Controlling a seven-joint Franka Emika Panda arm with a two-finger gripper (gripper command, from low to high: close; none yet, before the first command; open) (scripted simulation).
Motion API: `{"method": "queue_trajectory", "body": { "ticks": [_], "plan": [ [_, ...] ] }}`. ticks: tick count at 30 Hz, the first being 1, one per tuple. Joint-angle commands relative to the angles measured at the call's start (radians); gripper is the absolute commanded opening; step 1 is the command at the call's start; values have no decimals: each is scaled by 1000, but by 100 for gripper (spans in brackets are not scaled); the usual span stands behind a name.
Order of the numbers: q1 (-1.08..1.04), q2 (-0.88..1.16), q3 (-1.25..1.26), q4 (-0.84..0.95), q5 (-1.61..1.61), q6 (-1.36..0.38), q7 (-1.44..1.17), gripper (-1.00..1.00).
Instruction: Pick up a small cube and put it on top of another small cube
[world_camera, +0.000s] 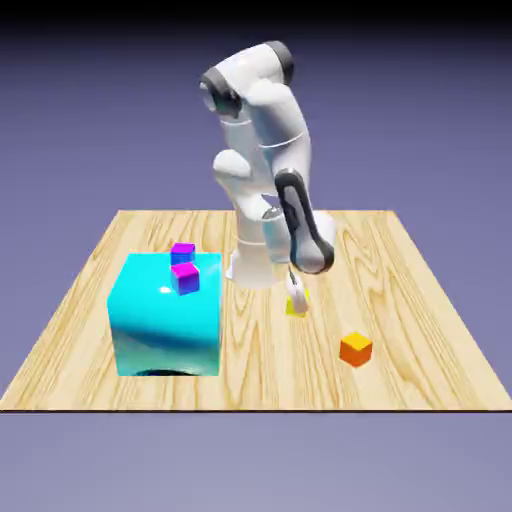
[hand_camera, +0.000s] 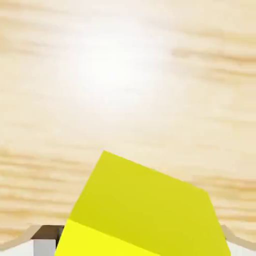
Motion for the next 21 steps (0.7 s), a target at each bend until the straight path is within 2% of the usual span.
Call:
{"method": "queue_trajectory", "body": {
  "ticks": [1, 15, 21],
  "plan": [
    [-36, 10, 35, -3, -5, 17, 3, -100],
    [-543, 148, 525, -45, -91, 245, 57, -100],
    [-413, 63, 424, -1, -342, 103, 163, -100]
  ]
}}
